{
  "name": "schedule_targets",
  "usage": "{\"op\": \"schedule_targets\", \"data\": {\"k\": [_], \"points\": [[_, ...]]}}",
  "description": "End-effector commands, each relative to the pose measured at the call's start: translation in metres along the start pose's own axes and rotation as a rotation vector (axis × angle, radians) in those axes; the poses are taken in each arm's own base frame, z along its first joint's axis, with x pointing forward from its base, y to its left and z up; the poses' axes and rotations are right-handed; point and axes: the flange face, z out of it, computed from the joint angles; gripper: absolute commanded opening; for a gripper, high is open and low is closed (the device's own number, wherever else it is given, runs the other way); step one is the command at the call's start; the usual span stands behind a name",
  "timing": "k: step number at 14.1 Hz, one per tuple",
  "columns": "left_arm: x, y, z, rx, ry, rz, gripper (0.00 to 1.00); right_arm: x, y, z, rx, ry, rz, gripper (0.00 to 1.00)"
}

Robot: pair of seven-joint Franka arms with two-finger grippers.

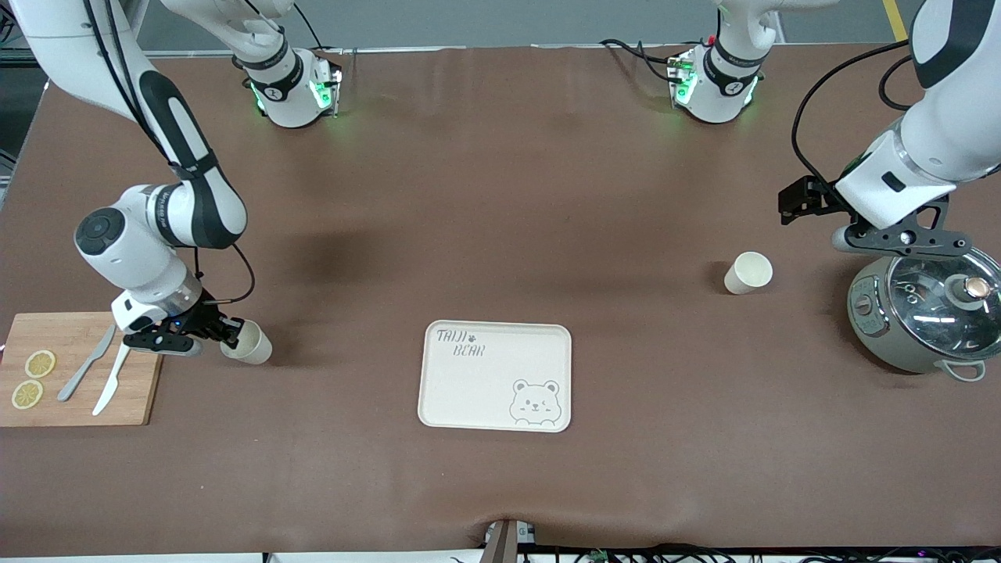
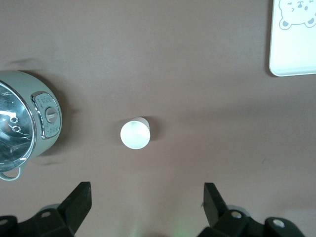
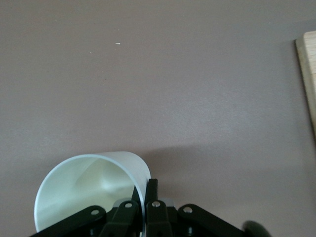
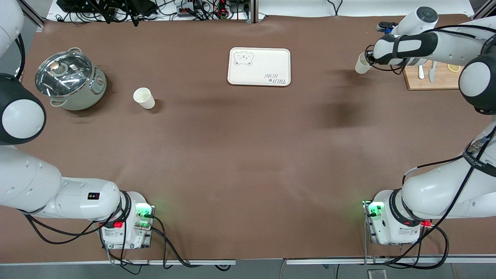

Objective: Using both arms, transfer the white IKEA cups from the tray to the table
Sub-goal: 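Lower the cup onto the table beside the cutting board with the right gripper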

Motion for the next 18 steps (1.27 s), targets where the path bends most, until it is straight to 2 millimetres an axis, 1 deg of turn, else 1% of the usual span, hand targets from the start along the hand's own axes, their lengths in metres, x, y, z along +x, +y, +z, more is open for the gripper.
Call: {"op": "schedule_targets", "data": {"k": [1,9,10,16,17,18], "points": [[0.001,0.002,-0.001,-0.017,0.004,0.016,1.0,-0.002,-0.002,0.008,0.01,0.019,-0.008,0.0],[0.002,0.003,0.002,-0.017,-0.001,0.013,1.0,-0.005,-0.002,0.024,0.009,0.047,-0.007,0.0],[0.002,0.003,0.003,-0.017,-0.002,0.013,1.0,-0.006,-0.002,0.028,0.009,0.047,-0.007,0.0],[0.003,0.003,0.003,-0.017,-0.004,0.011,1.0,-0.006,-0.002,0.029,0.01,0.05,-0.005,0.01],[0.003,0.003,0.003,-0.017,-0.004,0.011,1.0,-0.006,-0.002,0.029,0.009,0.05,-0.007,0.23],[0.003,0.003,0.003,-0.017,-0.004,0.011,1.0,-0.006,-0.002,0.029,0.009,0.05,-0.008,0.66]]}}
